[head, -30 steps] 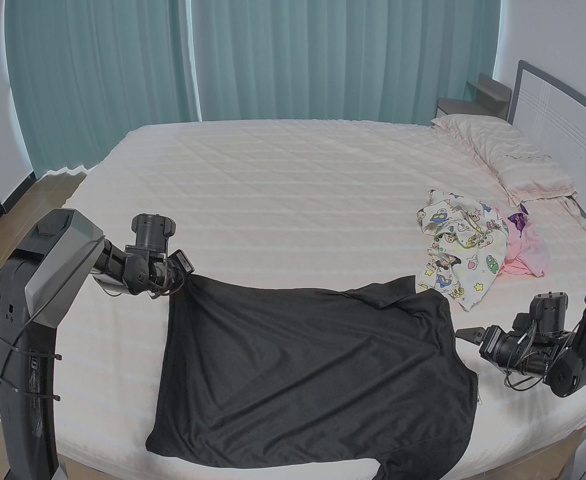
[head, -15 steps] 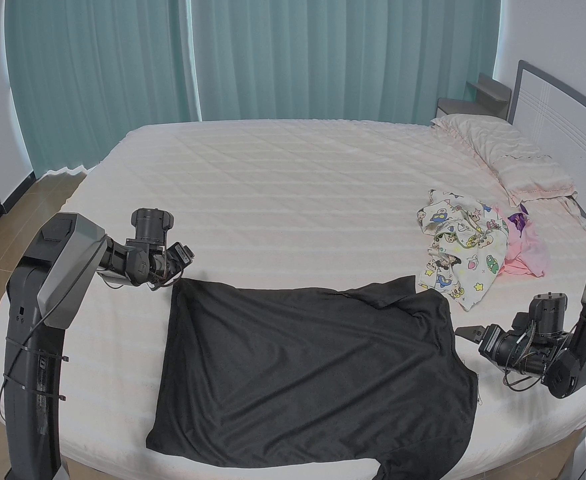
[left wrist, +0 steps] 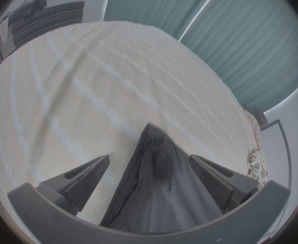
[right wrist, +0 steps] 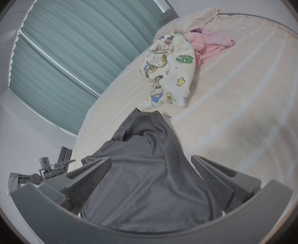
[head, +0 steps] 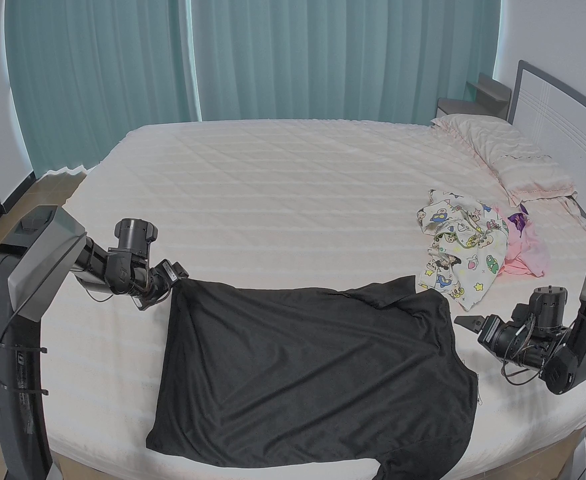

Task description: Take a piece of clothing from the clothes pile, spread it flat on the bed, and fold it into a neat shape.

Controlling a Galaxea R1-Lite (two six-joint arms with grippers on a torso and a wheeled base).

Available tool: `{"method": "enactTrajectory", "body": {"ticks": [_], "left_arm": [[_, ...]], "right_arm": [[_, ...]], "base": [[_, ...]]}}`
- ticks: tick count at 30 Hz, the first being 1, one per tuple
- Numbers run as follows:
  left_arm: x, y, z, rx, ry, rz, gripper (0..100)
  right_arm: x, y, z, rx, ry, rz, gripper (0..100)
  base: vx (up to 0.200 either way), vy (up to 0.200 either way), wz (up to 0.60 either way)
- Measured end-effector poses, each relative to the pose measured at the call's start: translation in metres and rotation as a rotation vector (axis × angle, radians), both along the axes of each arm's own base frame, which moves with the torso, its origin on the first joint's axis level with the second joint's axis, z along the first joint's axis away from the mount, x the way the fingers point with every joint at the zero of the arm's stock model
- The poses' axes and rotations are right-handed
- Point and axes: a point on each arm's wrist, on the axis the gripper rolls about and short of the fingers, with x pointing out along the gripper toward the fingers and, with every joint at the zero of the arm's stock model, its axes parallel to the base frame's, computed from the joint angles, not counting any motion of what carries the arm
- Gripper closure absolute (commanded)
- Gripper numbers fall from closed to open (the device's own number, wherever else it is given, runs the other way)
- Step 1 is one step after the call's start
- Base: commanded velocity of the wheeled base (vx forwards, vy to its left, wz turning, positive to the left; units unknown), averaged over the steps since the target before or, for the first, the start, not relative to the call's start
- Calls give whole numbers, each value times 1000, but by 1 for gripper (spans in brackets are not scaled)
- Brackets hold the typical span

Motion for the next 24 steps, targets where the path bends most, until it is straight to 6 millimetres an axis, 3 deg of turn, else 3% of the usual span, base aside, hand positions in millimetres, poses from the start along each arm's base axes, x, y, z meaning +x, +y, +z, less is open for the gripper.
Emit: {"method": "enactTrajectory", "body": {"ticks": [8,19,24], "left_arm": [[-52,-6,6,-133,96,-32,0],[-105,-20,19,-342,73,-74,0],[-119,-22,20,-398,7,-105,0]], "right_arm": [[46,23,13,13,-92,-7,0],[115,94,38,153,-18,-15,0],[137,131,27,159,23,-26,0]], "base": [[0,0,0],[0,0,0],[0,0,0]]}}
